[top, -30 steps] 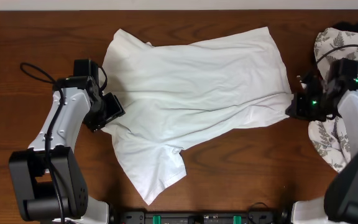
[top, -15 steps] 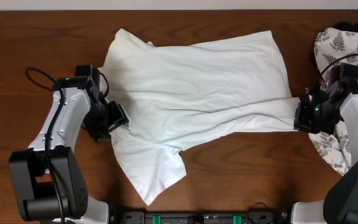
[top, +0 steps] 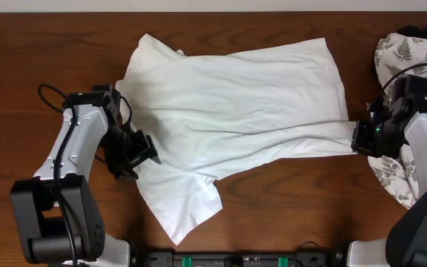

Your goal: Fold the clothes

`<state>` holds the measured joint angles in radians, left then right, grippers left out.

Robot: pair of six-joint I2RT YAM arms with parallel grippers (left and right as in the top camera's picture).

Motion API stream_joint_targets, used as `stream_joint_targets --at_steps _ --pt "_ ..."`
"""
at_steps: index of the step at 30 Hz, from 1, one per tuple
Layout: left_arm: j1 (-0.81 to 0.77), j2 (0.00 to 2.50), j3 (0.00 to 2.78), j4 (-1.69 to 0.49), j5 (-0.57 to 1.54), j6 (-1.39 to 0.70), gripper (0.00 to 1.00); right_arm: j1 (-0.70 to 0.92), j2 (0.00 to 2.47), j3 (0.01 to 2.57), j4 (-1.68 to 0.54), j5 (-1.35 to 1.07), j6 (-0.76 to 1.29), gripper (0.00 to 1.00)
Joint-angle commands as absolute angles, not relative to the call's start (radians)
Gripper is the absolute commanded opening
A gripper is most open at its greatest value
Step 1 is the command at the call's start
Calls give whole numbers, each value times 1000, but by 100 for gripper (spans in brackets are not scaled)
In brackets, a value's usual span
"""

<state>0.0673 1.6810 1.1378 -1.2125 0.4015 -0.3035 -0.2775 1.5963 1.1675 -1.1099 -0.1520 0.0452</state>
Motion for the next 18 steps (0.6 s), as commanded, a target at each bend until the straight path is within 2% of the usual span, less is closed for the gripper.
stream_joint_targets --at_steps 1,8,12,18 --pt "66 1664 1074 -1226 411 -282 69 -281 1590 1159 -1106 -138 67 1" --pt "66 1664 918 -1132 366 -365 69 -280 1590 1159 -1099 -138 75 1" --pt "66 1664 839 -1065 347 -388 63 -281 1590 1159 -1099 -138 74 1" --pt "66 1664 767 -1001 347 -388 60 -281 1590 1159 -1096 -138 74 1"
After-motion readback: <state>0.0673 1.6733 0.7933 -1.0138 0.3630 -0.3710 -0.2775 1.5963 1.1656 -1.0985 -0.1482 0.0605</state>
